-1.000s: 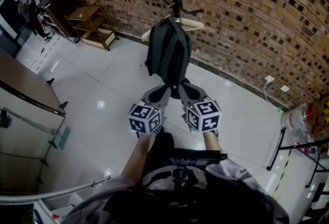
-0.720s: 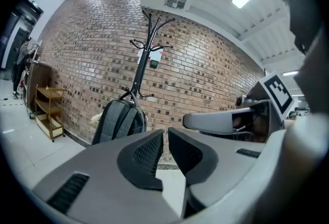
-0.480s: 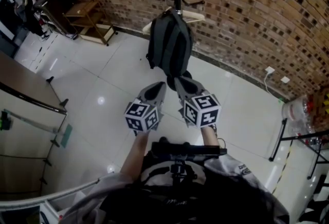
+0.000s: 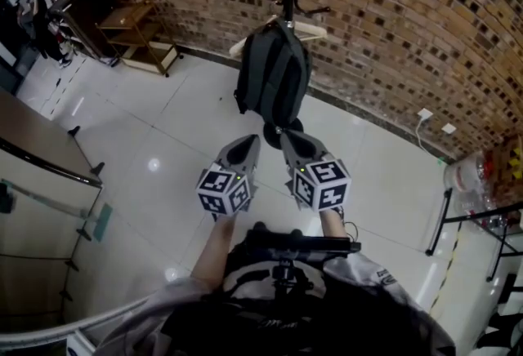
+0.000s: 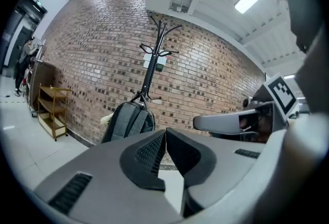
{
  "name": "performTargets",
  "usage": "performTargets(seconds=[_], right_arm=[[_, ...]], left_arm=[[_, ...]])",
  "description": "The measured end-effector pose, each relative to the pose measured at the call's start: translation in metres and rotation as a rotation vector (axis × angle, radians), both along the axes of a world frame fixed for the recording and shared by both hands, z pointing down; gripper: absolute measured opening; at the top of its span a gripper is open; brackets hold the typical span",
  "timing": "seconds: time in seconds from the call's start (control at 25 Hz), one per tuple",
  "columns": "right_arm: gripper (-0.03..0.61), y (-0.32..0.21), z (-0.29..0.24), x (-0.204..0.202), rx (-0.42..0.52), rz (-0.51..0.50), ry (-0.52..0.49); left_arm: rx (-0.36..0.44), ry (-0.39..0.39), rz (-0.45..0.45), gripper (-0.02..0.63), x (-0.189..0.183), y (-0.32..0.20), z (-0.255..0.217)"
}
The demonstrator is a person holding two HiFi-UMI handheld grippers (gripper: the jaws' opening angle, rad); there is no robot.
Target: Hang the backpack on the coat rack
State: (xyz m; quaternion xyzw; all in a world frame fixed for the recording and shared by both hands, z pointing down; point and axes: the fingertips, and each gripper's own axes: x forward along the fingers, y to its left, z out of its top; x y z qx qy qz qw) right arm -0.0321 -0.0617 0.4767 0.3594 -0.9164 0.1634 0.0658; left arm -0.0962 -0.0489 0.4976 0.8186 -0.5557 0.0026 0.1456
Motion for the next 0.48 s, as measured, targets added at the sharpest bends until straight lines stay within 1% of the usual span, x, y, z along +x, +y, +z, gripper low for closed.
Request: performTargets(seconds=[0.12, 0.48], right_arm=[[0.009, -0.0015, -0.0006, 0.0010, -0.003, 0.008, 0.006], [0.009, 0.0069, 0.0033, -0.0045, 0.008, 0.009, 0.020]], left_arm=[[-0.011, 0.029, 0.011, 0.002, -0.0011, -0.0013, 0.0007], [-0.009, 0.043, 0.016, 0.002, -0.0061, 0.0079, 0.0079]])
